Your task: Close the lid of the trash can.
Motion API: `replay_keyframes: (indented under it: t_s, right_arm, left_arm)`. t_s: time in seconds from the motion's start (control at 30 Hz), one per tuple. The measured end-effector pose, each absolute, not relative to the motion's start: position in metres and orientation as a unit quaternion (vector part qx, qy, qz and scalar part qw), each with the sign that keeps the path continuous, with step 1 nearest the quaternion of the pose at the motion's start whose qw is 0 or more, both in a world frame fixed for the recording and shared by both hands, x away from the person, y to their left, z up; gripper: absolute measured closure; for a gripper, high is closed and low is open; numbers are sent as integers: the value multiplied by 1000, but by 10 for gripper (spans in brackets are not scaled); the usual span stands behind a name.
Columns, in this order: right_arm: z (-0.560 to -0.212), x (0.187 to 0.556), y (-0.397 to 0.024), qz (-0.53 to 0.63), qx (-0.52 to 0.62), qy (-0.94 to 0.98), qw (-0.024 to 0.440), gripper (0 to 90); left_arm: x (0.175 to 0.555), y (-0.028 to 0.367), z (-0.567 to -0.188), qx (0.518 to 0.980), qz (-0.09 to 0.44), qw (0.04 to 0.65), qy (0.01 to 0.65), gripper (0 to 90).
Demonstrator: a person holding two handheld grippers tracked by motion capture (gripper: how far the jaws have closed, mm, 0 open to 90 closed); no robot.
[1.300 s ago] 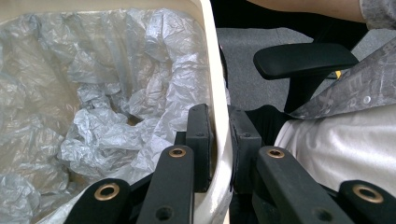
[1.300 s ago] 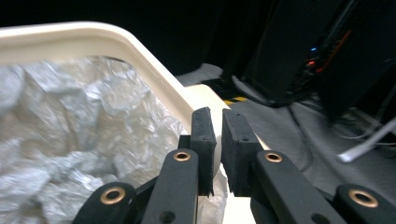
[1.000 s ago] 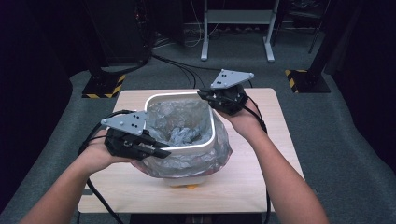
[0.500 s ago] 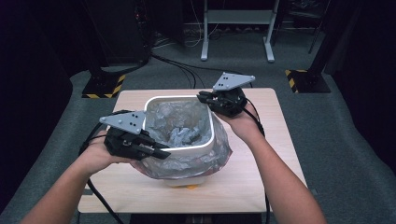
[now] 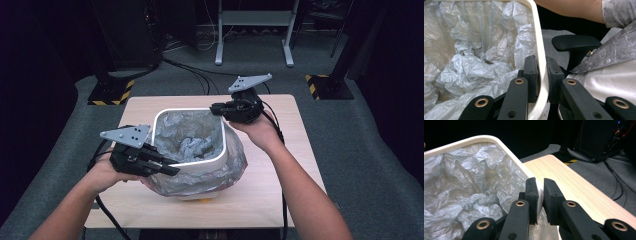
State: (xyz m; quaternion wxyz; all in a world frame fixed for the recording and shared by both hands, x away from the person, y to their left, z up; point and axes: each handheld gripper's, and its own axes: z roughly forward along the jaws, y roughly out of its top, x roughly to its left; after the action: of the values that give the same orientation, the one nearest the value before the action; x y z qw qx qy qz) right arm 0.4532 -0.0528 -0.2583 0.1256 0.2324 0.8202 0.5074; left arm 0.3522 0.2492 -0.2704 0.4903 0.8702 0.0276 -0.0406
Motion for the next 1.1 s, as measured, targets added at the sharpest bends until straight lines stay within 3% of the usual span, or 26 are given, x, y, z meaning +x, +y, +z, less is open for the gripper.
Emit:
replay_keyframes:
  t_s: [0.3,0.37,0.43,0.63,0.8,1.1]
  right_arm:
    - [-259,455,-55,511,239,818,113,812]
    - [-260,454,-55,507,234,821,115,730]
    - [-261,451,-54,504,240,820,128,573]
    - [-255,440,-63,524,240,805,142,453]
    - [-248,425,-74,535,232,798,148,421]
    - [-254,394,-101,526,229,802,166,397]
  left_arm:
    - [353,247,-269,872,-46,486,30,805]
    - [352,246,-268,873,-37,485,37,771]
    - [352,247,-266,869,-32,492,39,692]
    - [348,256,-259,858,-7,512,47,492]
    - [344,274,-248,846,21,529,60,434]
    - [347,315,-249,817,62,558,134,422]
